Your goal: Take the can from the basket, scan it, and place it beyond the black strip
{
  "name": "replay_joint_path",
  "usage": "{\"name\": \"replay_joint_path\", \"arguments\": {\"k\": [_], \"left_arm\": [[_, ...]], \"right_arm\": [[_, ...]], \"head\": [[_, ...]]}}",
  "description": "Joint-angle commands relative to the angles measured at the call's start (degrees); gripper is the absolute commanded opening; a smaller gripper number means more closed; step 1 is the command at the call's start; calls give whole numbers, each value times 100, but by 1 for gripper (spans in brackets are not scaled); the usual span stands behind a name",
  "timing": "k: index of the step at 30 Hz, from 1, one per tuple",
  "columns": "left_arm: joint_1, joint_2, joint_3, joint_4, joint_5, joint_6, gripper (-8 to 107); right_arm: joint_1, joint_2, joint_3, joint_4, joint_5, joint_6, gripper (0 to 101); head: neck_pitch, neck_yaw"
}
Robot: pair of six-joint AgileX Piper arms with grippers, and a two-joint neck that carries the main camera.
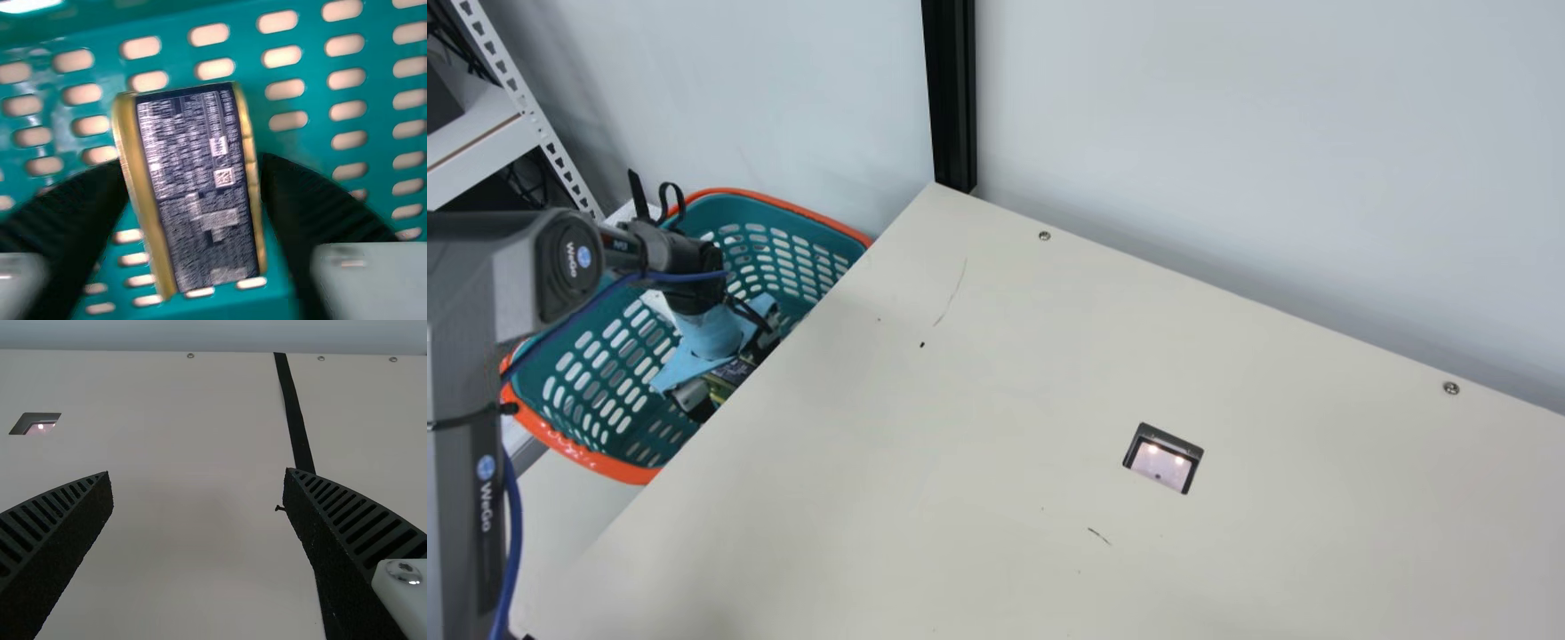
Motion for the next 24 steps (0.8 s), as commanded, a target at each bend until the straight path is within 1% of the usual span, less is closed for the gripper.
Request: {"name": "replay_joint_path", "arguments": {"k": [1,5,9,14,17,20,24], "left_arm": [[2,43,-69,-33,-60,60,10],[-19,-79,-12,-102,-273,262,10],[-55,-508,328,-51,-593,520,10],[-136,-1356,957,87,-983,848,10],[-203,-1958,1327,295,-1143,977,10],[-278,-2567,1625,503,-1221,1070,10],[-395,-3360,1900,722,-1205,1197,10]], "right_arm": [[0,0,0,0,0,0,101],[0,0,0,0,0,0,101],[0,0,0,0,0,0,101],[0,0,0,6,0,0,101],[0,0,0,6,0,0,101],[0,0,0,10,0,0,101],[0,0,0,10,0,0,101]], "head": [[-171,66],[-171,66],[-171,66],[-171,66],[-171,66],[-171,66],[-171,66]]}}
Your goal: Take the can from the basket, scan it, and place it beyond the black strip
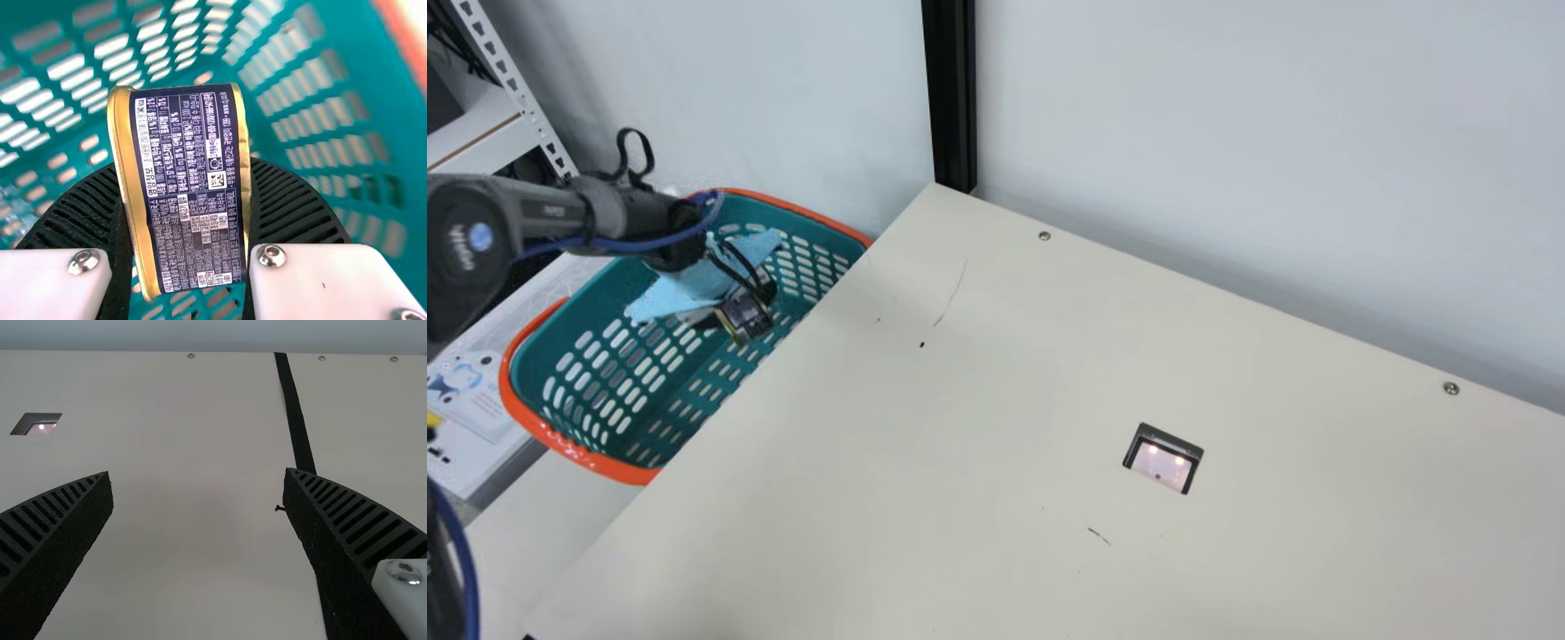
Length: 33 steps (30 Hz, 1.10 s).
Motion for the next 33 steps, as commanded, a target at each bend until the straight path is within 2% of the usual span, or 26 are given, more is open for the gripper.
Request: {"name": "replay_joint_path", "arguments": {"k": [1,10,20,24,29,31,33], "left_arm": [[-52,-784,147,118,34,70,10],[-396,-2040,184,75,386,648,10],[-797,-3033,68,-861,1076,1903,10],[-969,-3354,12,-1520,1527,2756,10],[-1039,-3684,-122,-2496,2355,3894,10],[-1012,-3798,-162,-2674,2654,4263,10],[-1036,-3909,-155,-2476,2771,4608,10]], "right_arm": [[0,0,0,0,0,0,101],[0,0,0,0,0,0,101],[0,0,0,0,0,0,101],[0,0,0,0,0,0,101],[0,0,0,0,0,0,101],[0,0,0,0,0,0,101],[0,0,0,0,0,0,101]], "head": [[-201,66],[-201,66],[-201,66],[-201,66],[-201,66],[-201,66],[-201,66]]}}
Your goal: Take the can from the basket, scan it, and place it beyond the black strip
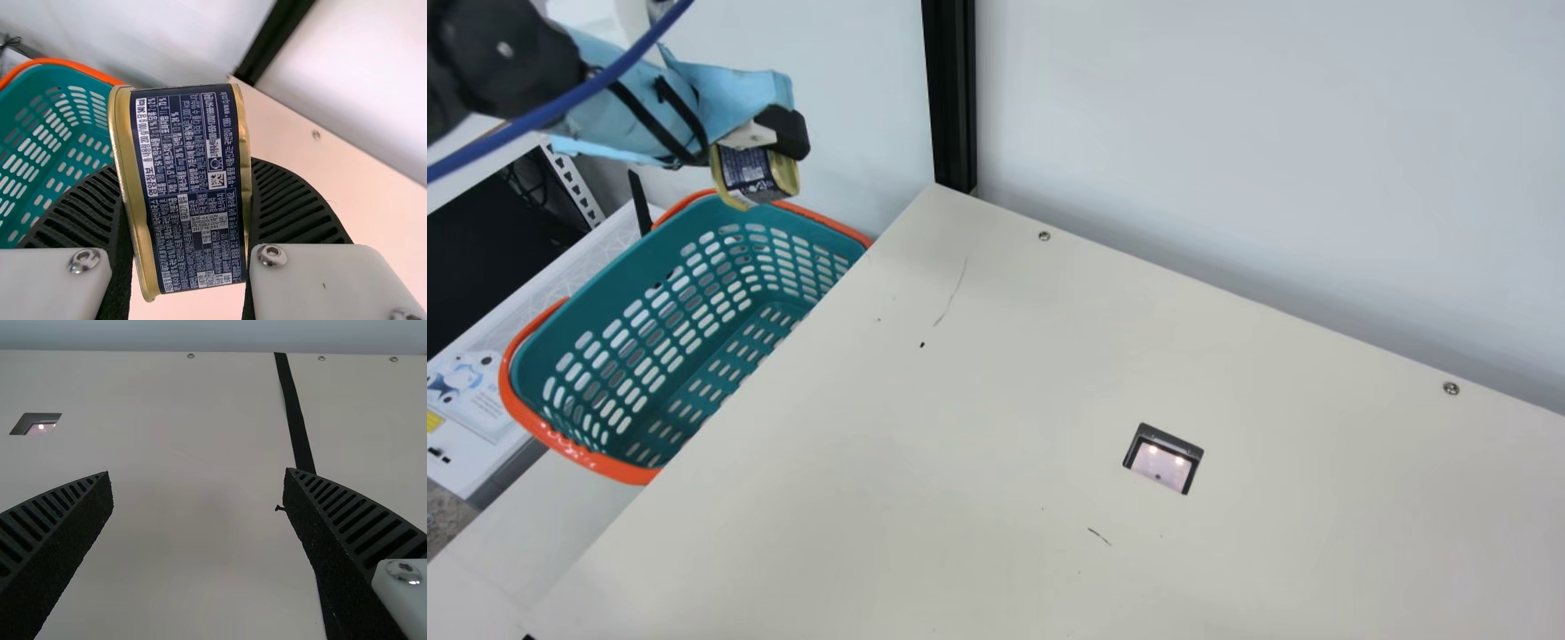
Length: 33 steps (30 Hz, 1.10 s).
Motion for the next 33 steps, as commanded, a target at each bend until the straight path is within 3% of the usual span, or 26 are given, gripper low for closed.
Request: {"name": "replay_joint_path", "arguments": {"k": [1,6,15,20,27,33], "left_arm": [[0,0,0,0,0,0,10],[-11,-56,0,-122,243,608,10],[-49,-75,-26,-157,362,677,10],[-93,-130,-221,-367,1016,755,10],[111,-80,-806,-861,2392,849,10],[142,45,-427,-1306,2468,844,10]], "right_arm": [[0,0,0,0,0,0,101],[0,0,0,0,0,0,101],[0,0,0,0,0,0,101],[0,0,0,0,0,0,101],[0,0,0,0,0,0,101],[0,0,0,0,0,0,101]], "head": [[-171,66],[-171,66],[-171,66],[-171,66],[-171,66],[-171,66]]}}
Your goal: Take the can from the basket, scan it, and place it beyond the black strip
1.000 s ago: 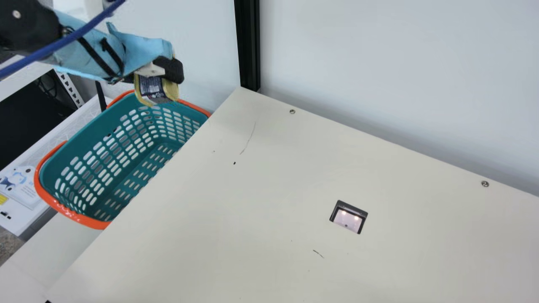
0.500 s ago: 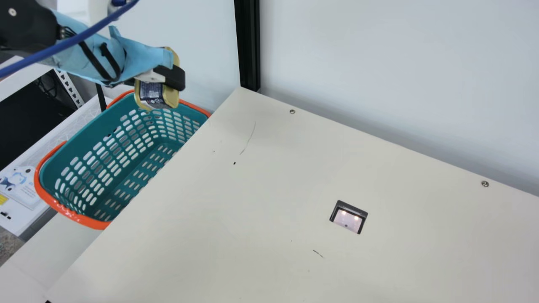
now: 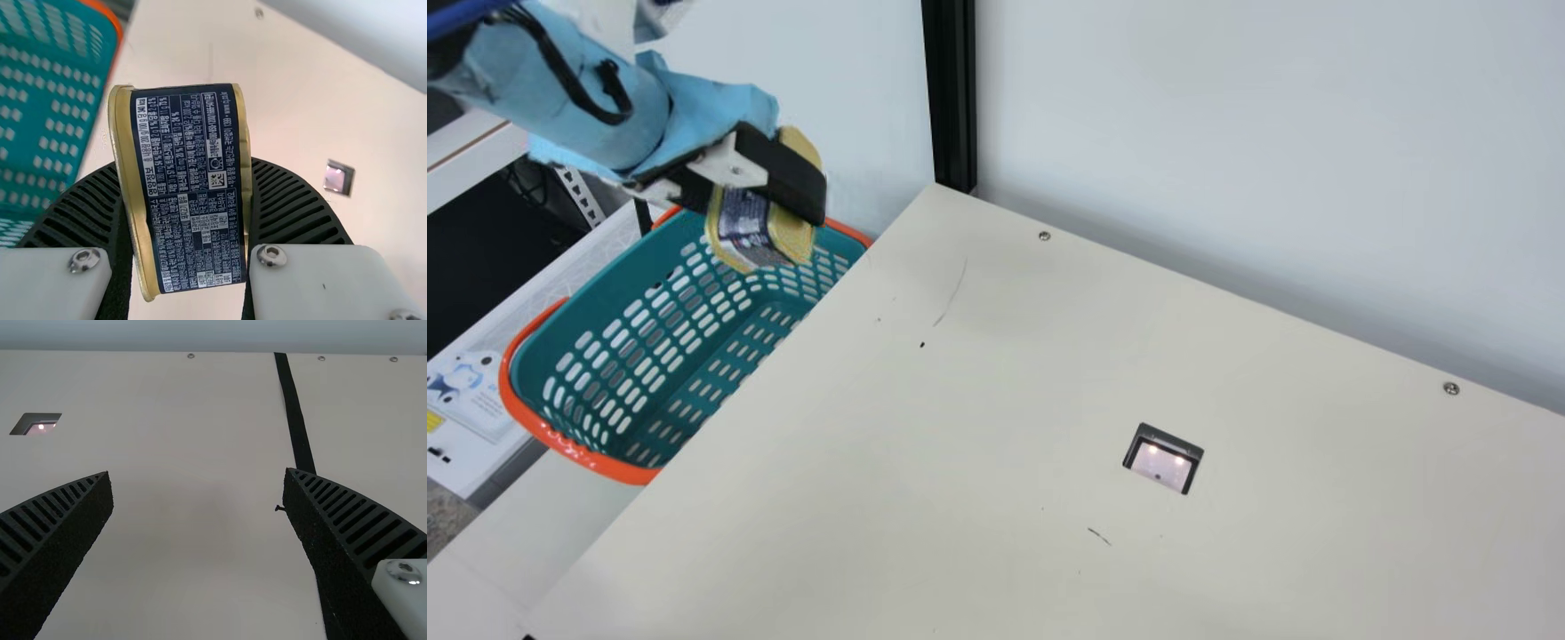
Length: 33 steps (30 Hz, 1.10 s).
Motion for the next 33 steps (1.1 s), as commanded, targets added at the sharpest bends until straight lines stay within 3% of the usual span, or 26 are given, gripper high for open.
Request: {"name": "replay_joint_path", "arguments": {"k": [1,12,20,33], "left_arm": [[19,30,324,-181,5,-1,10],[528,275,959,-938,5,308,10],[848,427,1281,-1839,5,424,10],[395,200,1794,-2722,5,-61,10]], "right_arm": [[0,0,0,0,0,0,101],[0,0,0,0,0,0,101],[0,0,0,0,0,0,101],[0,0,0,0,0,0,101]], "head": [[-201,66],[-201,66],[-201,66],[-201,66]]}}
